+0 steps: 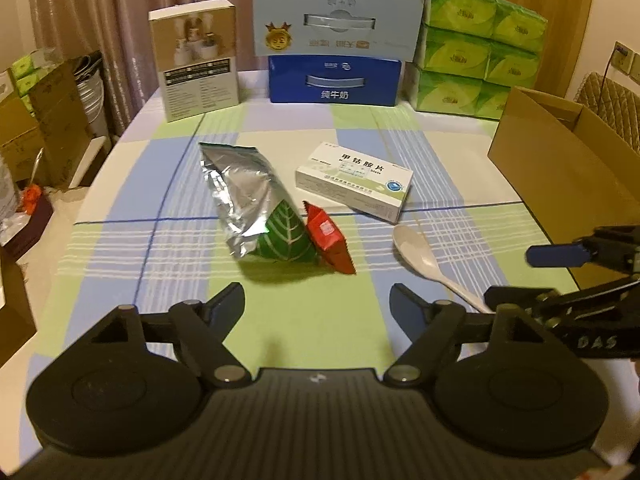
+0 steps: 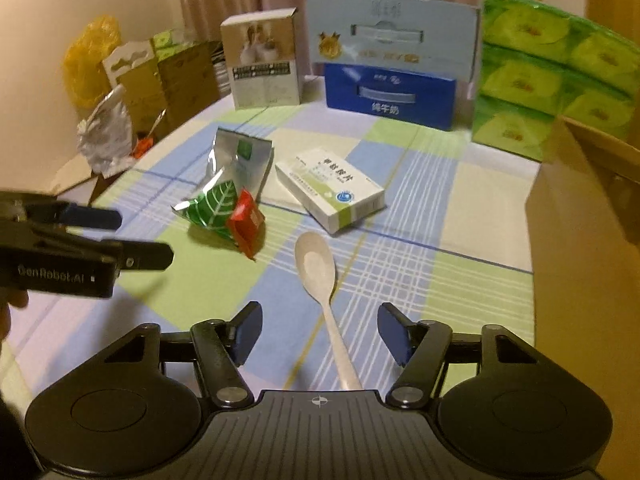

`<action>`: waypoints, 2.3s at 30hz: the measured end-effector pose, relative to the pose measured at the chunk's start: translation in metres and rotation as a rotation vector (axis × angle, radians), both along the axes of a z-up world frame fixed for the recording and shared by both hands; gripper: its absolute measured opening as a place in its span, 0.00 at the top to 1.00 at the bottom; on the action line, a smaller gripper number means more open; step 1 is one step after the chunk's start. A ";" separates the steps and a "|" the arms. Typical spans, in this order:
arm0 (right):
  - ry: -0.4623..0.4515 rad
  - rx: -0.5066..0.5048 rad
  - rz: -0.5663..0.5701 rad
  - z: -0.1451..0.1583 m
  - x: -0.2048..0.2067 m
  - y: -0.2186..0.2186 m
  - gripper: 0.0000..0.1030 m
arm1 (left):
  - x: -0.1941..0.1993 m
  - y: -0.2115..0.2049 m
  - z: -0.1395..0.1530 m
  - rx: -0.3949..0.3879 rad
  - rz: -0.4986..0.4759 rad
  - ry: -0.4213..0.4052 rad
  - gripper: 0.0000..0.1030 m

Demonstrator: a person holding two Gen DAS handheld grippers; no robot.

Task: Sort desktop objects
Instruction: 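Close right gripper on the white plastic spoon, then grasp the red snack packet with left gripper while right gripper holds the spoon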

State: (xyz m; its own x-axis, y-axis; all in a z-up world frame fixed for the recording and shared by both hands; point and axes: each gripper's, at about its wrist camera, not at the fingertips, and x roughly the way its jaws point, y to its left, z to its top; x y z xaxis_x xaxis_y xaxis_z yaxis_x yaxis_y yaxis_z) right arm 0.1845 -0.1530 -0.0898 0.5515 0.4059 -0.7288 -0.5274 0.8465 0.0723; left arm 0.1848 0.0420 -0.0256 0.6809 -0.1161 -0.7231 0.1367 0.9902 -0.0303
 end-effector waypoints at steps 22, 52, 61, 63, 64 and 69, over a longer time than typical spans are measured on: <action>-0.010 -0.014 0.073 -0.050 0.060 0.031 0.67 | 0.058 -0.020 -0.050 0.002 -0.094 -0.072 0.45; 0.034 -0.074 -0.198 -0.032 0.004 -0.011 0.74 | 0.018 -0.038 -0.049 0.037 -0.173 -0.044 0.71; 0.035 -0.033 -0.242 -0.038 0.026 -0.013 0.74 | 0.049 -0.049 -0.059 0.165 -0.157 -0.129 0.54; 0.030 -0.029 -0.251 -0.039 0.030 -0.013 0.74 | 0.056 -0.052 -0.064 0.178 -0.169 -0.125 0.51; 0.028 -0.028 -0.253 -0.039 0.032 -0.013 0.74 | 0.060 -0.054 -0.066 0.182 -0.172 -0.122 0.51; 0.024 -0.016 -0.260 -0.040 0.037 -0.012 0.74 | 0.074 -0.054 -0.074 0.178 -0.162 -0.099 0.52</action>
